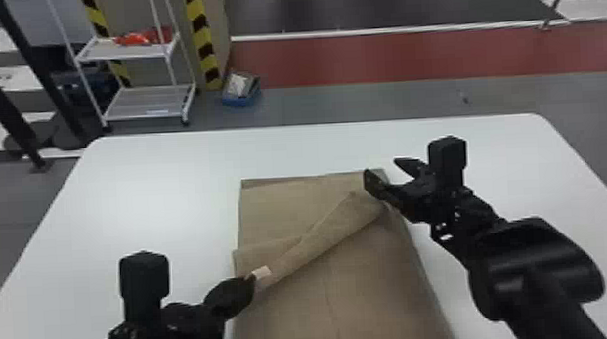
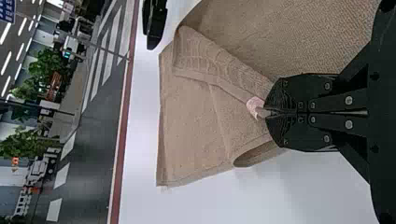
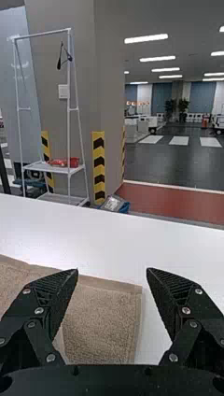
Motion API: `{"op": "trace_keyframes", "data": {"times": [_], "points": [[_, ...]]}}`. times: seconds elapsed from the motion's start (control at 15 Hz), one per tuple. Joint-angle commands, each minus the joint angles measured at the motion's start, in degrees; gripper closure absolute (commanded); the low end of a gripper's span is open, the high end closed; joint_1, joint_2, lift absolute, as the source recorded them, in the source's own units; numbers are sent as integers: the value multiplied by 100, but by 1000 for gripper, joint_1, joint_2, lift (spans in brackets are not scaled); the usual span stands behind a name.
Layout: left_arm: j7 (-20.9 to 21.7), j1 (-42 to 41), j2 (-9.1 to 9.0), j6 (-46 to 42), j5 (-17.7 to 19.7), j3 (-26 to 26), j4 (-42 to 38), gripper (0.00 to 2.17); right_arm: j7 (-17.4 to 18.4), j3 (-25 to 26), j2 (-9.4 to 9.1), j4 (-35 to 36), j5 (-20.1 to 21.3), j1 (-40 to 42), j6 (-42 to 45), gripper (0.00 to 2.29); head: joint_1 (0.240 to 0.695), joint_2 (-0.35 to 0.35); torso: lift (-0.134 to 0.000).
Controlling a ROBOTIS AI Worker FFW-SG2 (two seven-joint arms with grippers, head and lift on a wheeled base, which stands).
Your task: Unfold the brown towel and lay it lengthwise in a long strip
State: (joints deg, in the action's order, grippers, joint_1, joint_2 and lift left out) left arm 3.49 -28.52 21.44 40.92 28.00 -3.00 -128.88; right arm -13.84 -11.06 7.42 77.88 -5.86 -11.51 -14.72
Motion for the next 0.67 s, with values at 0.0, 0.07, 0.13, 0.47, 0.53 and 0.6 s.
{"op": "trace_keyframes", "data": {"times": [0.0,0.07,0.13,0.47,0.53,0.6], "points": [[11,13,-17,0,-5,1,21,1517,-32,-11,5,-265,129,-115,69,407,695,33,-123],[11,13,-35,0,3,1,21,1517,-32,-19,-3,-414,138,-194,104,407,695,31,-123],[11,13,-44,0,-5,-8,21,1517,-32,-19,-21,-555,138,-255,104,407,695,29,-123],[11,31,-52,0,-5,-8,117,1514,-32,-72,-91,-1003,191,-519,104,407,695,26,-123],[11,39,-52,0,-5,-17,135,1517,-49,-81,-100,-1091,199,-580,52,407,695,27,-123],[20,48,-61,0,-5,-17,153,1514,-67,-81,-100,-1152,199,-633,-19,444,695,28,-123]]}}
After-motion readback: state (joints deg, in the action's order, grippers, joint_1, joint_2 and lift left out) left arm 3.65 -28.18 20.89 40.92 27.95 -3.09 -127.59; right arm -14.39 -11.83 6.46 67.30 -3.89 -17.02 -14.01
